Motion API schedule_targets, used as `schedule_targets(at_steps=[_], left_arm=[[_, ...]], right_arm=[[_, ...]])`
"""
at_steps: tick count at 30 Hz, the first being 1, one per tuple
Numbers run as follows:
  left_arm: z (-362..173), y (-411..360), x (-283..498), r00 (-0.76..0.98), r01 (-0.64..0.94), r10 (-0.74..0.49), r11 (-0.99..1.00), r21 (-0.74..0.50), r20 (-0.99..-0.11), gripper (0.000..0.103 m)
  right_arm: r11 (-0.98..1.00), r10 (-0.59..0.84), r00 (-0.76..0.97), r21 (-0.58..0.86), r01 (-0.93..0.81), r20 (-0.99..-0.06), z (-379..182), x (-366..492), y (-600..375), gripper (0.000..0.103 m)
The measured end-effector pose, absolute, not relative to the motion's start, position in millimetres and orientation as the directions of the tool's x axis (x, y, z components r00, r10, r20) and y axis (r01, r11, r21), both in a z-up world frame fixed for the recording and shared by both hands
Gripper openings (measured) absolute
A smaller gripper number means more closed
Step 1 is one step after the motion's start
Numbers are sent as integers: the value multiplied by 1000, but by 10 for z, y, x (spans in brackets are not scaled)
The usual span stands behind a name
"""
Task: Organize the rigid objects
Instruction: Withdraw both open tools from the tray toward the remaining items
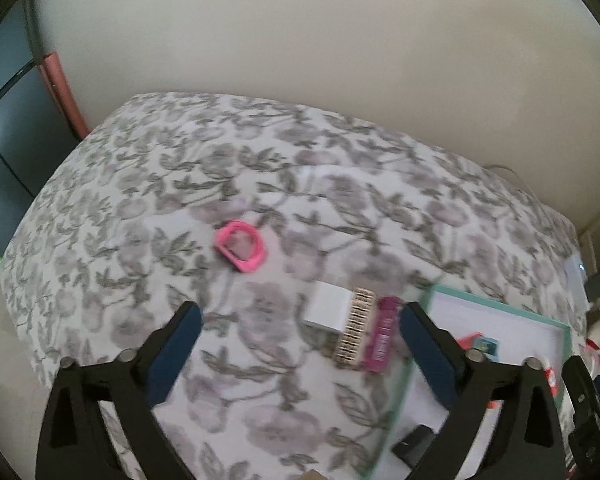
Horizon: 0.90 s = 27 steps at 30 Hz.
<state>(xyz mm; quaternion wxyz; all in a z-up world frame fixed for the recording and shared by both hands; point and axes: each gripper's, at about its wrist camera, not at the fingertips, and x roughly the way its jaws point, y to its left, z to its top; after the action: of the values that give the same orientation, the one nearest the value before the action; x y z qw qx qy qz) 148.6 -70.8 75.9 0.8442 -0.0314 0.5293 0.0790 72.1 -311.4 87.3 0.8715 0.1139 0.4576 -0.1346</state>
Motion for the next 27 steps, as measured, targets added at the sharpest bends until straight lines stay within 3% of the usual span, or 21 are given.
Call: schedule_targets(at_steps=[16, 27], left_arm=[[761, 542, 1513, 379, -390, 235, 918, 76, -895, 103], [534, 847, 1602, 343, -409, 214, 911, 60, -915, 103]], right_arm=[[982, 13, 564, 118, 150, -826, 776, 977, -2106, 103], [990, 68, 528, 123, 70, -847, 501, 1128, -1677, 103]])
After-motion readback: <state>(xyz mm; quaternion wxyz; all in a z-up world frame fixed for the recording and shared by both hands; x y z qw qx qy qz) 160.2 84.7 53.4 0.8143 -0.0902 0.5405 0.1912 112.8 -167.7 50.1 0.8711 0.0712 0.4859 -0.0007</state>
